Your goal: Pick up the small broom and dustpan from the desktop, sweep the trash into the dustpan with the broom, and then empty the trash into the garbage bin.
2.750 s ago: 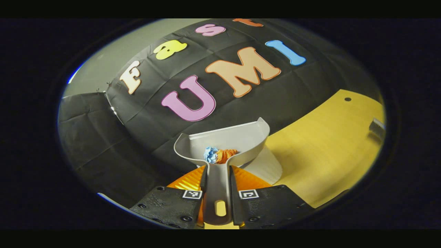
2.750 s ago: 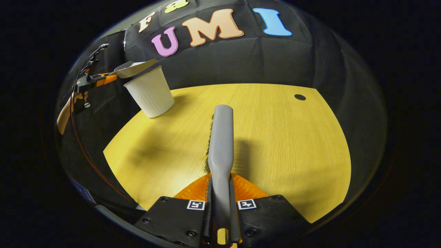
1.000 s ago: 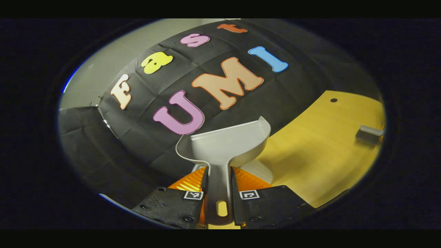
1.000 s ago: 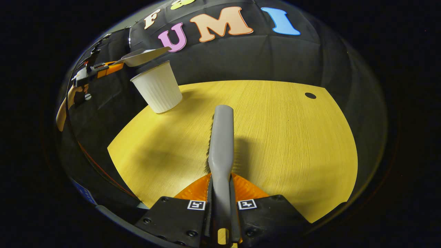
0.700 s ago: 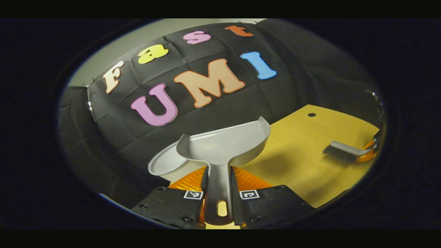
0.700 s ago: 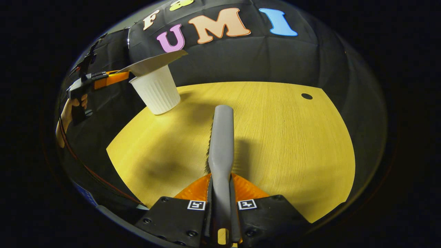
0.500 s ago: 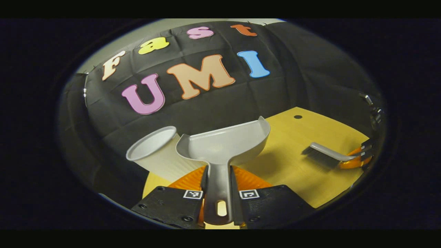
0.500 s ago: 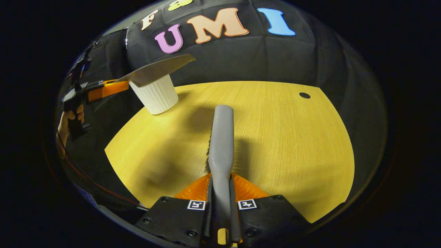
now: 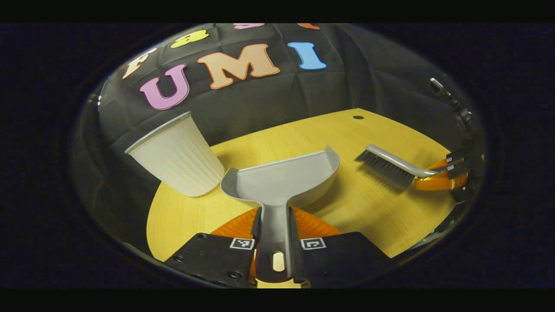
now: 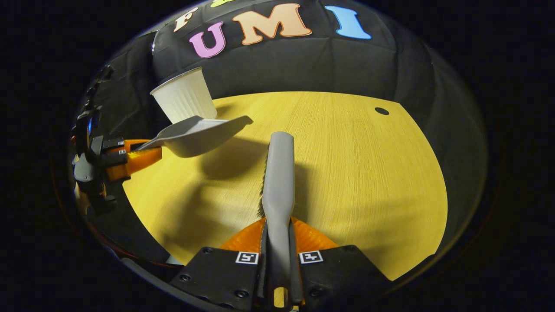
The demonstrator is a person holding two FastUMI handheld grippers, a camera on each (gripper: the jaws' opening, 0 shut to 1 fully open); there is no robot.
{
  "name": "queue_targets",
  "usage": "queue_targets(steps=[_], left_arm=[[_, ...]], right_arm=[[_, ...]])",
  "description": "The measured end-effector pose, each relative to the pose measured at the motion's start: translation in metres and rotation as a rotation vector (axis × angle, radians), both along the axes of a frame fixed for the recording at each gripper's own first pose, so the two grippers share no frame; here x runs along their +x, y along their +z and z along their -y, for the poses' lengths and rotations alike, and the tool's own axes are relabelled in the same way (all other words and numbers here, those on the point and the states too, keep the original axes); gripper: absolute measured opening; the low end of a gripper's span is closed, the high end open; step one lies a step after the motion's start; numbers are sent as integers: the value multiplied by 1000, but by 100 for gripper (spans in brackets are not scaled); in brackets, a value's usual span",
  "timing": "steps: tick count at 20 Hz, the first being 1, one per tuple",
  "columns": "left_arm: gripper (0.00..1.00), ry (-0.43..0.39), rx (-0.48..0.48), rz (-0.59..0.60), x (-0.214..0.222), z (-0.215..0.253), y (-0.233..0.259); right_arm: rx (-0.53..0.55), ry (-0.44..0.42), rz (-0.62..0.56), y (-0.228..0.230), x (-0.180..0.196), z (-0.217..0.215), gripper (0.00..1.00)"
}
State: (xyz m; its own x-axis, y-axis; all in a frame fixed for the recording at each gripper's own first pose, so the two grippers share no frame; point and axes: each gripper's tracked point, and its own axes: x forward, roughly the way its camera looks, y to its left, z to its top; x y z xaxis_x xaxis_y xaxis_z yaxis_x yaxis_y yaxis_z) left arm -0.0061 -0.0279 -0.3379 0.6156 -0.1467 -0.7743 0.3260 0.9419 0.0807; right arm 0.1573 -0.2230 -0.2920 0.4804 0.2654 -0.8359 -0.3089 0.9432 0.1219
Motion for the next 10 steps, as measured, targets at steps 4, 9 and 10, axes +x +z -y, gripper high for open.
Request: queue_targets(steps=[4, 9, 10], left_arm=[[24, 18, -9, -45, -24, 0, -24], [25, -5, 43, -59, -32, -1, -39], [26, -2, 49, -57, -33, -2, -41]], right_arm=[[-62, -3, -8, 1, 1, 3, 19], [-138, -2, -40, -1, -1, 9, 19], [-153, 1, -50, 0, -2, 10, 19]])
